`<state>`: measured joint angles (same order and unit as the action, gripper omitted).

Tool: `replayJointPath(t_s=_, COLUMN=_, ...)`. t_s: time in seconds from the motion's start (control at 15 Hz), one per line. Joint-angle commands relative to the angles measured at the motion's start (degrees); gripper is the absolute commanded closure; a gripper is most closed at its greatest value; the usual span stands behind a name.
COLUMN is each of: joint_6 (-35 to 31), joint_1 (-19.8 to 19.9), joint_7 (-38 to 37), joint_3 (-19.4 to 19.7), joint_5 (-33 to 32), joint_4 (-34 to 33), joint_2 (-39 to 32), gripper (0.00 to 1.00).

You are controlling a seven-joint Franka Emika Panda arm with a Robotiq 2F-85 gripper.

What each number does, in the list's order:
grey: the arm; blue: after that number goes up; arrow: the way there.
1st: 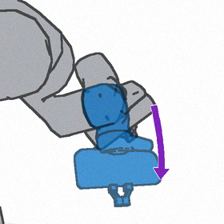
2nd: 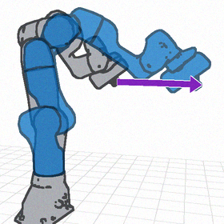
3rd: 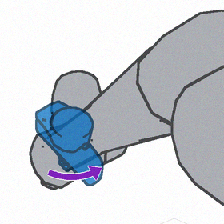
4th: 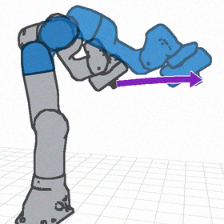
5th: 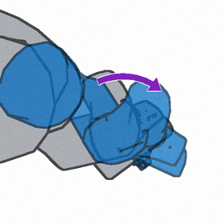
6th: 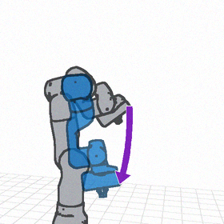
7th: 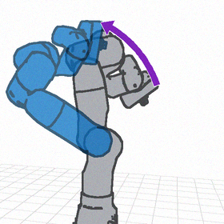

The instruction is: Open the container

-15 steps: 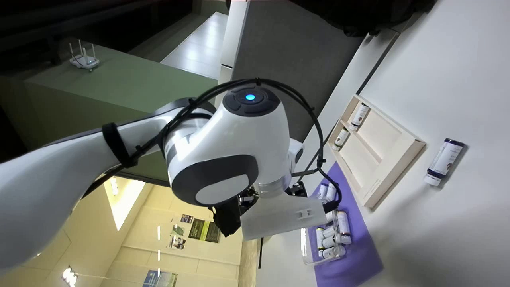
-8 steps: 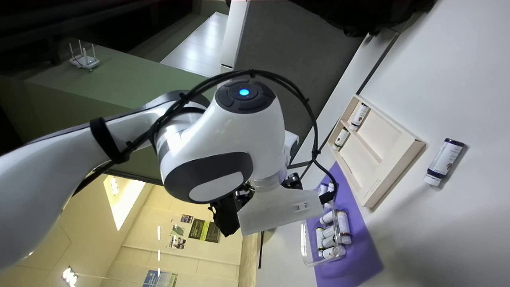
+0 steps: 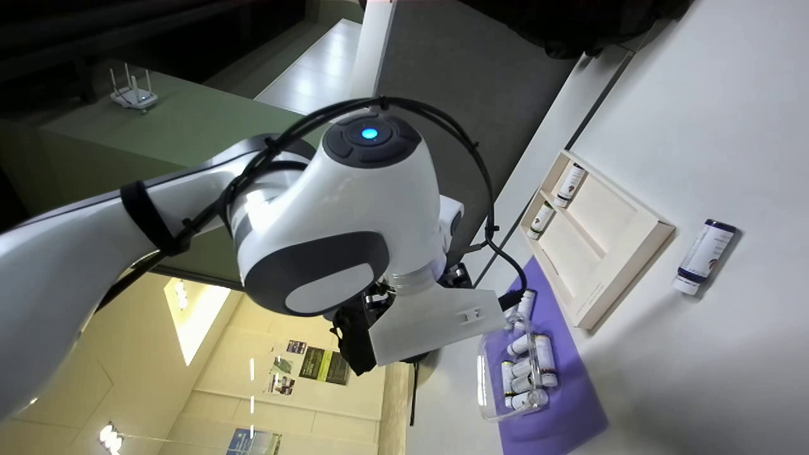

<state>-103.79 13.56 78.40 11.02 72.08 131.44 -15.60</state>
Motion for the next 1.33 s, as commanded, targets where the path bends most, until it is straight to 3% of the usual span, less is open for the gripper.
replayJointPath(t_s=0.0, joint_6=-0.61, joint_1=-0.20, joint_7=-0.27, joint_3=0.57, joint_5=0.34, joint_4=-0.65, joint_2=0.82, gripper=0.00)
replayJointPath(t_s=0.27, joint_6=-1.84, joint_1=-0.55, joint_7=-0.54, joint_3=0.41, joint_5=-0.02, joint_4=-1.28, joint_2=0.04, gripper=0.00)
replayJointPath(t_s=0.87, joint_6=-10.88, joint_1=-3.54, joint_7=-19.37, joint_3=-0.38, joint_5=-11.55, joint_4=-1.10, joint_2=-6.27, gripper=0.00)
replayJointPath(t_s=1.27, joint_6=-10.09, joint_1=-4.02, joint_7=-22.90, joint_3=-2.81, joint_5=-17.45, joint_4=-2.17, joint_2=-10.89, gripper=0.00)
